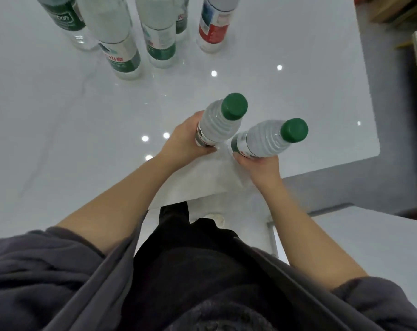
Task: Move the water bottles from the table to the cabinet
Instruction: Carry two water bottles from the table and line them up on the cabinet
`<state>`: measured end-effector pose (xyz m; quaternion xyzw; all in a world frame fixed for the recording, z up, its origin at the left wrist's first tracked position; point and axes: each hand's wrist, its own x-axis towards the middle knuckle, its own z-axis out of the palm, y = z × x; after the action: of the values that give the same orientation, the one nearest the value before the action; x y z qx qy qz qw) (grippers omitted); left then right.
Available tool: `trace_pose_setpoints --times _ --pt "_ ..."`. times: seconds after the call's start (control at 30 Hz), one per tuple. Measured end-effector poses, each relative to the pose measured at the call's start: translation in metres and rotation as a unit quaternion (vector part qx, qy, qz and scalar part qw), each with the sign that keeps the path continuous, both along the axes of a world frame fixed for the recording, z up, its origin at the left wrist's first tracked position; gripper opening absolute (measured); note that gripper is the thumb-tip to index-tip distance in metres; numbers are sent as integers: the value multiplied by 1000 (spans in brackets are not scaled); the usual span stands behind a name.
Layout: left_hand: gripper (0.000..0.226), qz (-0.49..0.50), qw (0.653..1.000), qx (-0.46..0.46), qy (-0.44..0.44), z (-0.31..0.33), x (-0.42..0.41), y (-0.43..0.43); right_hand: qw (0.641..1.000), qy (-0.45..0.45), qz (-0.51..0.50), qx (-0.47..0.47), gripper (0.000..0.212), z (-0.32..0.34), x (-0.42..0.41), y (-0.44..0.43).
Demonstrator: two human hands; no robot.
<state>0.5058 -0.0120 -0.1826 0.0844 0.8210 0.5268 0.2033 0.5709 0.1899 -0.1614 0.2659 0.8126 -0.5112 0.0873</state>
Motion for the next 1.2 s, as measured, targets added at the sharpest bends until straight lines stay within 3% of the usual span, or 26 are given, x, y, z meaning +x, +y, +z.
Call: trace_pose_setpoints --times 0.3,0.57,0.7,0.87,1.2 --pt "63 -189 982 24 -15 3 101 124 990 22 -139 5 34 14 155 90" --pt "63 -343 938 52 -17 9 193 204 958 -8 -283 43 35 21 279 131" --pt "48 -403 913 63 -18 28 201 238 926 2 -376 44 31 30 307 133" --pt "46 -466 882 63 -12 63 195 283 874 62 -480 48 38 52 314 133" --pt "49 -509 846 159 26 145 185 355 781 212 -577 111 59 128 304 171"
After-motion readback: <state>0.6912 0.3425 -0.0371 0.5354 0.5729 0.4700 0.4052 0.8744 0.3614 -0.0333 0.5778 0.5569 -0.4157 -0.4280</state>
